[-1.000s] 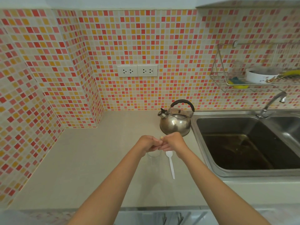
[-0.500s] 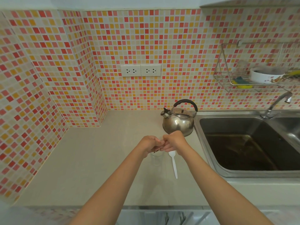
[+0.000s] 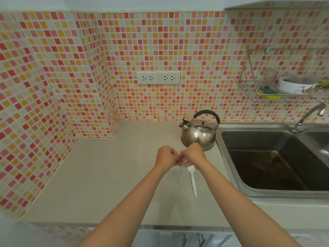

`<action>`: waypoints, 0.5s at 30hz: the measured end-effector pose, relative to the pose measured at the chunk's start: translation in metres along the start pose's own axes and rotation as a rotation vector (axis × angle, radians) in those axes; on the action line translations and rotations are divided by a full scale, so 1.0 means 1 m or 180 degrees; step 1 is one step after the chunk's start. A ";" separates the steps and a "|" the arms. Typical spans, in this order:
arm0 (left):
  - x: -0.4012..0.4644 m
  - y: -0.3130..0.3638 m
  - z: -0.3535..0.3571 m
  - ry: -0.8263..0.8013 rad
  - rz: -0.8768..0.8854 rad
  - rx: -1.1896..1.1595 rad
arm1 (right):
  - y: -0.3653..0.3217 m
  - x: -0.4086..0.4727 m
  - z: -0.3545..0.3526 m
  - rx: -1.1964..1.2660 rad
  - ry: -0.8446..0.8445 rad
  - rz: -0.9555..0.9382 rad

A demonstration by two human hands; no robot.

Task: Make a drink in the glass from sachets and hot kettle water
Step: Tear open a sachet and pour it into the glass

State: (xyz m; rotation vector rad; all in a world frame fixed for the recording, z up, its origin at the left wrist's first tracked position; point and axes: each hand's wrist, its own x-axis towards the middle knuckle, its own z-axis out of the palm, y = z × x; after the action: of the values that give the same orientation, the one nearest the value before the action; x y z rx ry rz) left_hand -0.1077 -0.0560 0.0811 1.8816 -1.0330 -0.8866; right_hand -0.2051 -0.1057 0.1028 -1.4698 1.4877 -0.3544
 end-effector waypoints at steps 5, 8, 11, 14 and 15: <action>-0.005 0.004 0.006 0.0396 0.0126 0.0144 | -0.003 0.003 0.002 -0.0580 0.0281 -0.0084; -0.002 0.002 0.001 0.0616 0.0030 0.0063 | -0.001 0.004 0.000 -0.0527 0.0166 -0.0021; -0.003 0.002 0.002 0.0592 0.0002 0.0123 | 0.000 0.006 0.001 -0.0660 0.0365 -0.0211; -0.002 0.000 0.004 0.0416 0.0047 -0.0059 | -0.003 0.009 0.001 -0.0725 0.0342 -0.0263; -0.002 0.000 0.005 0.0385 0.0042 -0.0124 | -0.004 0.008 0.000 -0.0809 0.0305 -0.0232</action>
State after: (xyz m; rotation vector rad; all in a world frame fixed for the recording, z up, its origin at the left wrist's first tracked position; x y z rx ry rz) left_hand -0.1124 -0.0560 0.0791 1.8696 -0.9473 -0.7700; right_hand -0.2009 -0.1140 0.1023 -1.7318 1.6038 -0.2907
